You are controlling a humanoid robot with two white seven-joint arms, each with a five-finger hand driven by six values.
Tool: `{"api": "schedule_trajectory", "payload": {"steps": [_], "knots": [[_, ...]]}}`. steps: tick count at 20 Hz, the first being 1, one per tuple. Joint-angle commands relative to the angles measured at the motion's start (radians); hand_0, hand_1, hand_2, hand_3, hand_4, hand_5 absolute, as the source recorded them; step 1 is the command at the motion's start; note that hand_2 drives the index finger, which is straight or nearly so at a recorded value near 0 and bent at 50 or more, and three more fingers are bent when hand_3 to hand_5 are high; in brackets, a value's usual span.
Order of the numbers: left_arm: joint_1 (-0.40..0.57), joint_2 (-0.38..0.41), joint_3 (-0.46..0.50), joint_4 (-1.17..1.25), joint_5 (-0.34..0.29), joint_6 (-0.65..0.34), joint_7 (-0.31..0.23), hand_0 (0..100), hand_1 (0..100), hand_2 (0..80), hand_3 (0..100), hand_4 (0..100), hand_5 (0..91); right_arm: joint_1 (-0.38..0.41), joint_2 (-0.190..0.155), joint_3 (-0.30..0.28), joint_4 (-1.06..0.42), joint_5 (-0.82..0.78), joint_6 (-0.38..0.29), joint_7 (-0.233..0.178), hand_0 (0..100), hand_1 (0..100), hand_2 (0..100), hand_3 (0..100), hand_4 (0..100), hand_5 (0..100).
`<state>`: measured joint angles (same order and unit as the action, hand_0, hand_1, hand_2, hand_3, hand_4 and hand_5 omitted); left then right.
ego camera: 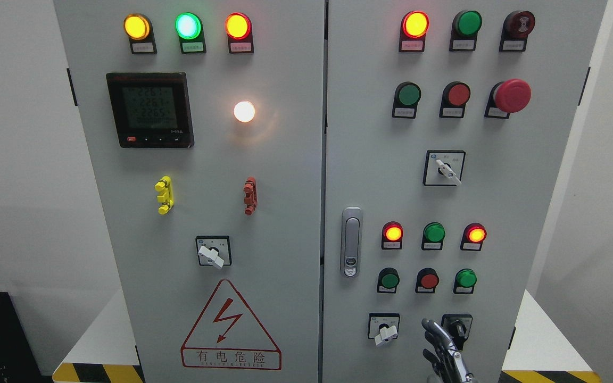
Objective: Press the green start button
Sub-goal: 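Pull the right hand back down away from the button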
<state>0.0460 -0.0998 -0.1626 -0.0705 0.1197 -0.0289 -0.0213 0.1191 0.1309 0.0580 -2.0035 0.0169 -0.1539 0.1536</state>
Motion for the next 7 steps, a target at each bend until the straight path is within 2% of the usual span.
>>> {"api": "schedule_trajectory", "payload": {"steps": [1,7], "knots": [[0.000,0.000,0.000,0.000,0.000,0.000,0.000,12,56,0.0,0,0,0.0,0.013,-0.001,0.009,-0.018,-0.022,0.001,0.001,39,17,0,0,0,0],[0.000,0.000,0.000,0.000,0.000,0.000,0.000,12,56,0.0,0,0,0.0,0.022,-0.001,0.009,-0.020,-0.020,-0.001,0.001,37,16,0,0,0,0]]}}
